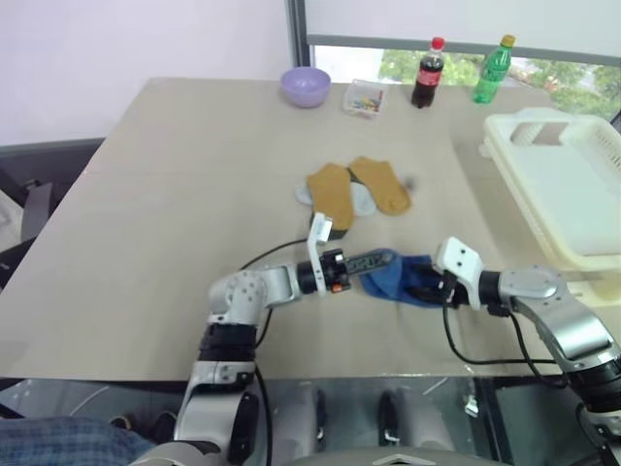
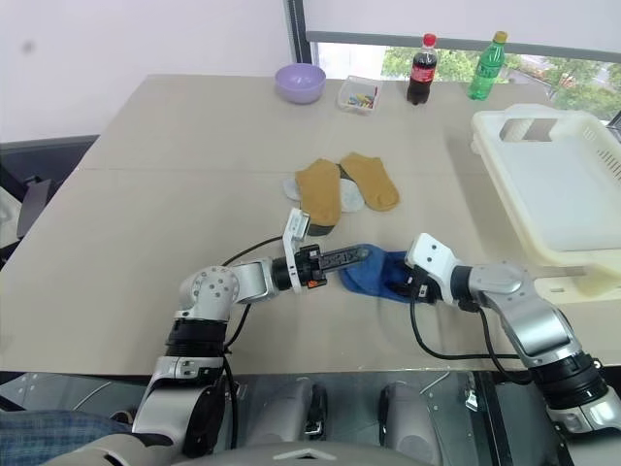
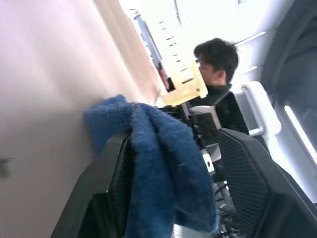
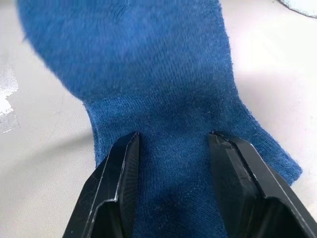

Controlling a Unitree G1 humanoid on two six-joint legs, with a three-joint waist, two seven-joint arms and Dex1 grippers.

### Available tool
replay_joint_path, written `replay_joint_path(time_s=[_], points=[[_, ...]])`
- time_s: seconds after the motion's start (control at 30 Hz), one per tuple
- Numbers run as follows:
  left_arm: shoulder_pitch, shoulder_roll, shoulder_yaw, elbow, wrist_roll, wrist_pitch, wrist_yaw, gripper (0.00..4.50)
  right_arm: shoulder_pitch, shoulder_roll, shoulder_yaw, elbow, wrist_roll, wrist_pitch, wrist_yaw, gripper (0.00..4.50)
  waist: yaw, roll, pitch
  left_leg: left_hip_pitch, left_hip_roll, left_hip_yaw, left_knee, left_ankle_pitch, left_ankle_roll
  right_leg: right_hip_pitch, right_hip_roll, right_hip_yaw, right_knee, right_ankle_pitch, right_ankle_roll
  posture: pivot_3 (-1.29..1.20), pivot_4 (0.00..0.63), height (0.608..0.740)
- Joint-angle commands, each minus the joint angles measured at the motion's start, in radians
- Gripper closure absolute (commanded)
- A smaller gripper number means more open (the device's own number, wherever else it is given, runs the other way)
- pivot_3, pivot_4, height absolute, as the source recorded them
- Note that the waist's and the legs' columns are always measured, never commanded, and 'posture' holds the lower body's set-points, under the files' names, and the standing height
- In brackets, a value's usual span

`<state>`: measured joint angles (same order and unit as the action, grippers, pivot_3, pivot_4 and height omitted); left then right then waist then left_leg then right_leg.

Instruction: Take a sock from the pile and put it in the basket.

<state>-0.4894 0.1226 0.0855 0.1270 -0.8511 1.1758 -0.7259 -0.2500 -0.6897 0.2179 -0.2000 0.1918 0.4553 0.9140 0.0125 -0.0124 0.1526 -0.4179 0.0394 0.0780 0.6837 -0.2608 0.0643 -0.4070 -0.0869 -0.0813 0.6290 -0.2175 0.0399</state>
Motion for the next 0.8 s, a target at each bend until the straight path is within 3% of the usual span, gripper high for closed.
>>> replay_joint_path(time_s=[0.03, 0.37, 0.63, 0.8], points=[[-0.002, -0.031, 0.013, -0.047, -0.061, 0.027, 0.003, 1.74, 0.017, -0.007, 0.033, 0.013, -0.026, 0.041, 0.003, 2.24, 0.0, 0.0, 0.0, 0.0, 0.0, 0.0, 0.0, 0.0, 0.0, 0.0, 0.0, 0.0, 0.0, 0.0, 0.0, 0.0, 0.15, 0.733], [-0.047, -0.134, 0.053, 0.031, -0.067, -0.008, 0.091, 1.74, 0.014, -0.011, 0.02, -0.049, -0.027, 0.122, -0.027, 2.24, 0.0, 0.0, 0.0, 0.0, 0.0, 0.0, 0.0, 0.0, 0.0, 0.0, 0.0, 0.0, 0.0, 0.0, 0.0, 0.0, 0.15, 0.733], [-0.055, -0.182, 0.017, 0.081, -0.033, -0.053, 0.101, 1.74, 0.03, -0.058, -0.083, -0.2, 0.029, 0.271, -0.061, 2.24, 0.007, 0.0, 0.0, -0.002, -0.001, -0.001, 0.0, 0.0, 0.0, -0.001, 0.0, 0.0, 0.0, 0.0, 0.0, 0.0, 0.15, 0.733], [-0.07, -0.202, 0.004, 0.11, -0.022, -0.072, 0.097, 1.74, 0.064, -0.117, -0.159, -0.305, 0.083, 0.353, -0.058, 2.24, 0.008, 0.0, 0.001, -0.013, -0.002, -0.003, 0.002, 0.002, -0.003, -0.009, 0.0, -0.001, -0.001, 0.003, 0.004, 0.0, 0.15, 0.733]])
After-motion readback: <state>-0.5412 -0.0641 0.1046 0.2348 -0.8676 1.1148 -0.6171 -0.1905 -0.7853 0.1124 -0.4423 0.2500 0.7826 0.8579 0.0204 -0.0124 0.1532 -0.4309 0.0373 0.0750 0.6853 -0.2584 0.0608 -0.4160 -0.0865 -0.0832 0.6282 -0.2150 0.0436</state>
